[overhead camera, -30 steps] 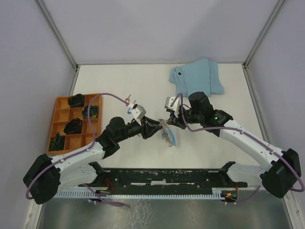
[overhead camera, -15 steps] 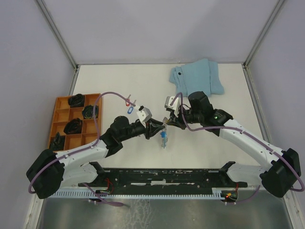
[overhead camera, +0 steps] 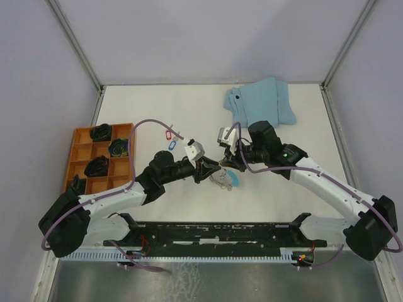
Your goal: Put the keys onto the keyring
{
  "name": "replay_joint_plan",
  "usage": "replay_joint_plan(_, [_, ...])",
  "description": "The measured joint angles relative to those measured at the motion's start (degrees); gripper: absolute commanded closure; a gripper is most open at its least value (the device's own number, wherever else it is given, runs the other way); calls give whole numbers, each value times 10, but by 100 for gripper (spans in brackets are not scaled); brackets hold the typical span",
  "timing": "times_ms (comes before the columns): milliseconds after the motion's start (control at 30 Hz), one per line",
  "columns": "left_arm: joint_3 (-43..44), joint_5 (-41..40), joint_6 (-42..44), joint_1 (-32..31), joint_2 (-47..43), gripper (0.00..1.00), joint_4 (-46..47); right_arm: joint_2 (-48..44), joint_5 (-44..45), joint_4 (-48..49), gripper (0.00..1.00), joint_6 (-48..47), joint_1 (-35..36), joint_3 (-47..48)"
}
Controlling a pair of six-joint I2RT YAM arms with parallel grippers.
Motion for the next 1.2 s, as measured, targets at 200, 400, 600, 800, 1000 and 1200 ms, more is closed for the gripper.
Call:
replay_joint_plan(200, [0,5,0,-1,1,71,6,0,0,-2,99,3,1,3])
replay_joint_plan(400, [4,3,0,-1,9,77,5,0,1,-8,99,7,4,3])
replay_joint_plan(600, [15,-5,0,-1,20,82,-9,0,12,-14,99,10,4,5])
replay_joint_plan(800, [18,-24,0,-3,20,83,-23,0,16,-16,99,16,6,7])
replay_joint_plan(1000, [20,-30,5,-4,19,83,-36,5,17,-26,99,18,12,11])
replay_joint_plan(1200, [22,-21,11,-4,20,85,-40,10,20,-33,99,18,15,17])
